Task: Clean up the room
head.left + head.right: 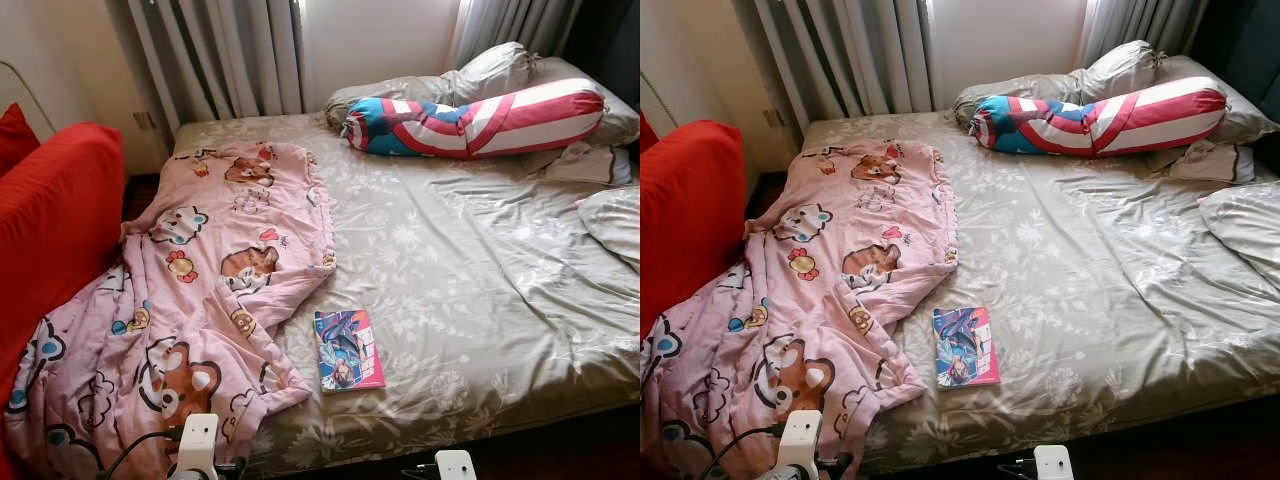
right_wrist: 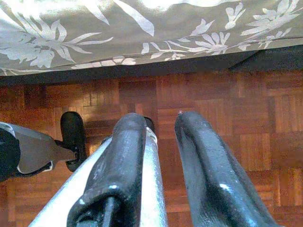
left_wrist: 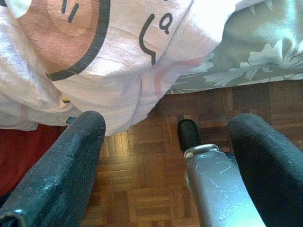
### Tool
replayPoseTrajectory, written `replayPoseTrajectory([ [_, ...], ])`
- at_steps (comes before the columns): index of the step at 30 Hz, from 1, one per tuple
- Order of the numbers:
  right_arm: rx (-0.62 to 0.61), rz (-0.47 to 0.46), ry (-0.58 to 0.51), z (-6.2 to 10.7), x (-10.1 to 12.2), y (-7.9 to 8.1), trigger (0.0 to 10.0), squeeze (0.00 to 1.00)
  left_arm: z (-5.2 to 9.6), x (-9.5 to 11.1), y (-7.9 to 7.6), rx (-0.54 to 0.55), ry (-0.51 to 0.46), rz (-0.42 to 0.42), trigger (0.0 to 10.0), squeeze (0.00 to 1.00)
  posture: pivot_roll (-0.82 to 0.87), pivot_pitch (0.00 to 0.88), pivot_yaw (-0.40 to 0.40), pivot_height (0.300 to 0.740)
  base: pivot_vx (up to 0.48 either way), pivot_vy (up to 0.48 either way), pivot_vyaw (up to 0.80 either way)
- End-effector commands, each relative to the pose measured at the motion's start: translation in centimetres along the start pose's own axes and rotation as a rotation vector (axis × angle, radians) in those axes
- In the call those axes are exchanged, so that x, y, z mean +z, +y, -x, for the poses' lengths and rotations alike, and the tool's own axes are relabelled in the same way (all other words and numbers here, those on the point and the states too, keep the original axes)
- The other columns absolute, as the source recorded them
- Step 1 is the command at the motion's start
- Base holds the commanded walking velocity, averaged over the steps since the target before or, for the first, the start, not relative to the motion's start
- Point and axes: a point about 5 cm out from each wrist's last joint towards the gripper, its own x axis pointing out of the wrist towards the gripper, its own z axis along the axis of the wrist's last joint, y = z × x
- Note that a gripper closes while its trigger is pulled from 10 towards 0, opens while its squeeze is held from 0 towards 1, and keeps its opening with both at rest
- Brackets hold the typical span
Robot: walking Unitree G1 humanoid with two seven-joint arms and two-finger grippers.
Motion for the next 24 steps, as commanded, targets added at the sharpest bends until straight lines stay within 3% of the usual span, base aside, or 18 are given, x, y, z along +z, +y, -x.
replayPoseTrajectory([
  [1, -0.006, -0.022, 0.035, 0.2, -1.2, 0.0, 10.0, 0.0, 0.1, -0.8, 0.1, 0.001, 0.028, 0.001, 10.0, 0.0, -0.1, 0.001, 0.032, 0.74, 0.0, 0.0, 0.0],
  [4, -0.055, -0.084, -0.048, 0.1, 0.3, -1.0, 10.0, 0.0, 0.1, -0.8, 0.0, 0.0, 0.027, 0.001, 10.0, 0.0, -0.1, 0.006, 0.031, 0.74, 0.0, 0.0, 0.0],
  [9, -0.055, -0.083, -0.133, -0.3, 3.1, -1.4, 10.0, 0.0, 0.1, -0.8, 0.0, 0.0, 0.027, 0.001, 10.0, 0.0, -0.1, 0.008, 0.031, 0.74, 0.0, 0.0, 0.0],
  [11, -0.064, -0.099, -0.194, -0.5, 5.2, -1.9, 10.0, 0.0, 0.1, -0.8, 0.0, 0.0, 0.027, 0.0, 10.0, 0.0, -0.1, 0.009, 0.031, 0.74, 0.0, 0.0, 0.0],
  [17, -0.045, -0.096, -0.321, -0.5, 8.3, -1.4, 10.0, 0.0, 0.1, -0.9, 0.1, 0.003, 0.028, 0.001, 10.0, 0.0, -0.09, 0.016, 0.028, 0.74, 0.0, 0.0, 0.0],
  [24, -0.022, -0.058, -0.418, -0.1, 8.3, -0.7, 10.0, 0.0, 0.2, -1.2, 0.4, 0.007, 0.027, 0.002, 10.0, 0.0, -0.09, 0.027, 0.027, 0.74, 0.0, 0.0, 0.0],
])
